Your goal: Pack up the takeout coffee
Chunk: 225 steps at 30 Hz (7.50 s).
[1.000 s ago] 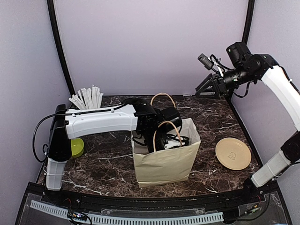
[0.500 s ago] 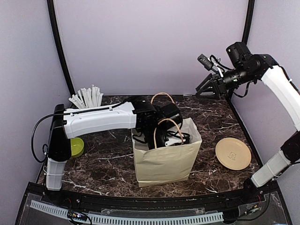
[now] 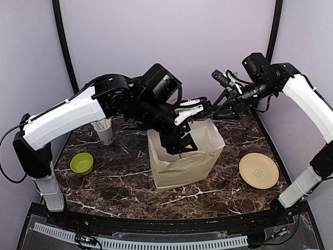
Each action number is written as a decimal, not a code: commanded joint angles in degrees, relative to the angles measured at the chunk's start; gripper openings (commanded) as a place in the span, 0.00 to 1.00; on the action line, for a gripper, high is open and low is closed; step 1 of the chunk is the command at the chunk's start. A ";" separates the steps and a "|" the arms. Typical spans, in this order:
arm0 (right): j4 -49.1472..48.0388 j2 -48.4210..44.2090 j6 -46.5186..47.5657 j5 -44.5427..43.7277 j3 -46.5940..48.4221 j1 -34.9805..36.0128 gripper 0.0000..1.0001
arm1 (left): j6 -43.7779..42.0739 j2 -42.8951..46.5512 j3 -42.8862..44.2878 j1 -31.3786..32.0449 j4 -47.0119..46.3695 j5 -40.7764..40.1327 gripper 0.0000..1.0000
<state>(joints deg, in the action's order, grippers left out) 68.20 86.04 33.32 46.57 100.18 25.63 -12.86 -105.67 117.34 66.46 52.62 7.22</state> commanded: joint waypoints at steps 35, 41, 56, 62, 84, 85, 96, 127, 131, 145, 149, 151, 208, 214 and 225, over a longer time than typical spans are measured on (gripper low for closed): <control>-0.58 23.70 -2.40 -4.13 23.48 9.79 0.01 | 10.73 32.18 -35.09 -14.44 -33.77 -17.10 0.89; 1.92 21.20 -0.67 -4.53 21.91 8.21 0.00 | 10.00 31.20 -35.54 -15.04 -33.89 -17.20 0.89; 0.63 17.96 -0.50 -5.31 17.09 -3.86 0.00 | 11.96 15.93 -24.22 -22.90 -25.19 -16.46 0.90; 0.68 19.15 -1.90 -6.05 19.37 -5.51 0.26 | 12.32 5.93 -14.24 -26.84 -18.43 -15.51 0.90; -13.83 -6.63 -7.54 -9.13 -9.89 -13.16 0.66 | 14.61 -19.88 5.46 -37.97 -9.57 -8.34 0.93; -14.11 -6.94 -7.57 -9.25 -10.45 -13.27 0.66 | 14.66 -20.66 5.76 -38.06 -9.60 -8.23 0.93; -14.38 -6.63 -7.14 -8.60 -11.46 -13.52 0.66 | 14.65 -24.87 9.08 -38.62 -9.03 -8.19 0.83; -14.16 -6.37 -6.51 -7.61 -12.12 -13.58 0.66 | 14.17 -21.56 5.99 -38.02 -12.74 -1.62 0.82; -14.00 -6.04 -6.51 -7.54 -11.94 -13.63 0.66 | 14.43 -20.65 4.39 -37.89 -13.74 -7.03 0.88; -14.15 -5.75 -6.60 -7.28 -12.44 -13.58 0.66 | 14.91 -19.00 2.34 -37.89 -14.75 -5.79 0.86; -14.24 -5.52 -6.77 -7.04 -12.42 -13.58 0.66 | 15.71 -17.42 1.97 -37.89 -15.63 -3.28 0.84; -14.24 -5.30 -6.78 -6.78 -12.38 -13.59 0.66 | 15.64 -17.08 1.67 -37.89 -15.85 -4.03 0.84; -14.36 -7.72 -7.08 -6.96 -14.32 -13.58 0.66 | 13.34 -6.04 -6.04 -32.67 -10.88 -4.37 0.69; -11.96 -7.15 -6.71 -7.40 -13.46 -13.59 0.66 | 12.51 6.10 -20.97 -28.98 -8.69 -1.53 0.69; -11.08 -8.88 -6.75 -7.60 -14.97 -13.58 0.66 | 5.80 24.95 -40.35 -13.25 -11.80 6.58 0.69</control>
<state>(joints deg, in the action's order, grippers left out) 56.97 79.44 26.46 38.72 85.23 12.32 -3.25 -85.45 80.82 47.72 42.02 10.04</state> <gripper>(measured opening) 0.662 0.739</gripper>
